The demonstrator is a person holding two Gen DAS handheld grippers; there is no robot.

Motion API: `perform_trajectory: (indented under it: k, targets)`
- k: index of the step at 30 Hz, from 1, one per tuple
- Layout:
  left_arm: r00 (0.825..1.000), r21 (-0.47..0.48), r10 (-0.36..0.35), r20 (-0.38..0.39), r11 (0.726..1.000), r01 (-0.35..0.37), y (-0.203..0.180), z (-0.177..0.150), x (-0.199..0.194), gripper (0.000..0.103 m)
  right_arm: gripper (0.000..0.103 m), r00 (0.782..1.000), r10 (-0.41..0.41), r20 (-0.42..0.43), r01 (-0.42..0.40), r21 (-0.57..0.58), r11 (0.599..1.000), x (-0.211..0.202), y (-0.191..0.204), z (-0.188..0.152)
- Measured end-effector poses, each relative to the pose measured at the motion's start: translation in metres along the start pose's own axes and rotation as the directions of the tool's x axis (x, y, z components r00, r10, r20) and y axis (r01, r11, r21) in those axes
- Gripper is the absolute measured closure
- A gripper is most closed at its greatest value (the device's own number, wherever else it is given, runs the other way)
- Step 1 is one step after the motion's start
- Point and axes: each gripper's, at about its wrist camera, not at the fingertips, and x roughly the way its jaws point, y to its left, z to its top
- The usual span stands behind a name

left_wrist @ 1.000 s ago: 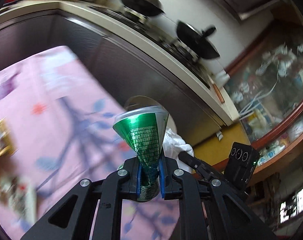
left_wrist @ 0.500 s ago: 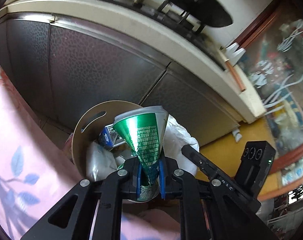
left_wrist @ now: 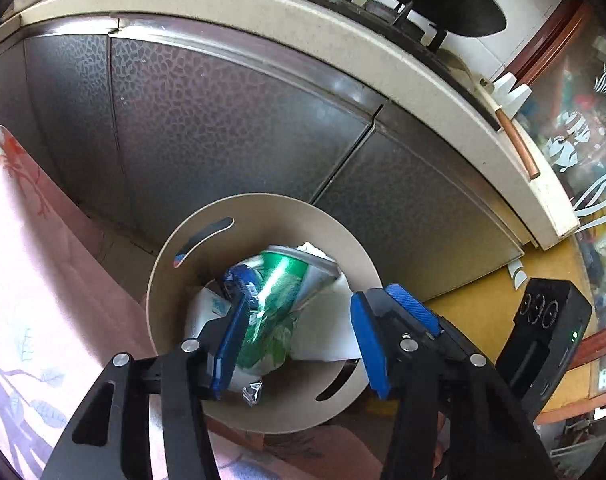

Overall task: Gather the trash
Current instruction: 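Open both tools over the bin to drop the can and bag, then move both open tools back over the table toward the snack wrappers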

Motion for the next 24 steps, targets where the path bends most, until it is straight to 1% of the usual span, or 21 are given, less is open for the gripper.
perform_trajectory:
  k: [4, 8, 9, 10, 11, 13, 16, 19, 22, 24]
  targets:
    - [0.999, 0.017, 0.010, 0.032, 1.000, -0.011, -0.007, -0.002, -0.013, 0.051, 0.051, 1.000, 0.003, 0.022, -0.003, 0.002, 1.000, -0.017, 0.006, -0.003]
    - [0.998, 0.023, -0.011, 0.055, 1.000, 0.009, -0.012, -0.012, -0.030, 0.050, 0.051, 0.999, 0.013, 0.041, -0.013, 0.004, 1.000, -0.036, 0.013, -0.009]
    - [0.998, 0.026, -0.013, 0.061, 1.000, 0.011, -0.014, -0.015, -0.035, 0.048, 0.051, 0.999, 0.016, 0.044, -0.016, 0.001, 1.000, -0.041, 0.016, -0.010]
    - [0.997, 0.030, -0.012, 0.072, 1.000, 0.010, -0.015, -0.020, -0.041, 0.043, 0.051, 0.999, 0.019, 0.047, -0.019, 0.000, 1.000, -0.045, 0.020, -0.012]
    - [0.996, 0.033, -0.010, 0.085, 0.999, 0.007, -0.016, -0.024, -0.047, 0.041, 0.051, 0.999, 0.023, 0.049, -0.023, -0.002, 1.000, -0.048, 0.023, -0.012]
    - [0.994, 0.045, -0.005, 0.106, 0.999, 0.000, -0.017, -0.032, -0.057, 0.041, 0.051, 0.998, 0.034, 0.055, -0.034, -0.005, 0.999, -0.056, 0.030, -0.014]
    - [0.989, 0.073, 0.025, 0.144, 0.997, -0.036, -0.018, -0.048, -0.074, 0.039, 0.051, 0.997, 0.044, 0.064, -0.044, -0.006, 0.999, -0.067, 0.039, -0.020]
    - [0.977, 0.099, 0.071, 0.199, 0.991, -0.092, -0.018, -0.067, -0.095, 0.030, 0.051, 0.996, 0.065, 0.068, -0.066, 0.008, 0.998, -0.079, 0.047, -0.030]
    - [0.967, 0.122, 0.097, 0.237, 0.984, -0.129, -0.018, -0.083, -0.112, 0.027, 0.051, 0.994, 0.079, 0.077, -0.080, 0.014, 0.997, -0.091, 0.055, -0.042]
    - [0.959, 0.135, 0.112, 0.259, 0.979, -0.151, -0.018, -0.094, -0.126, 0.023, 0.051, 0.993, 0.090, 0.080, -0.092, 0.024, 0.995, -0.098, 0.059, -0.052]
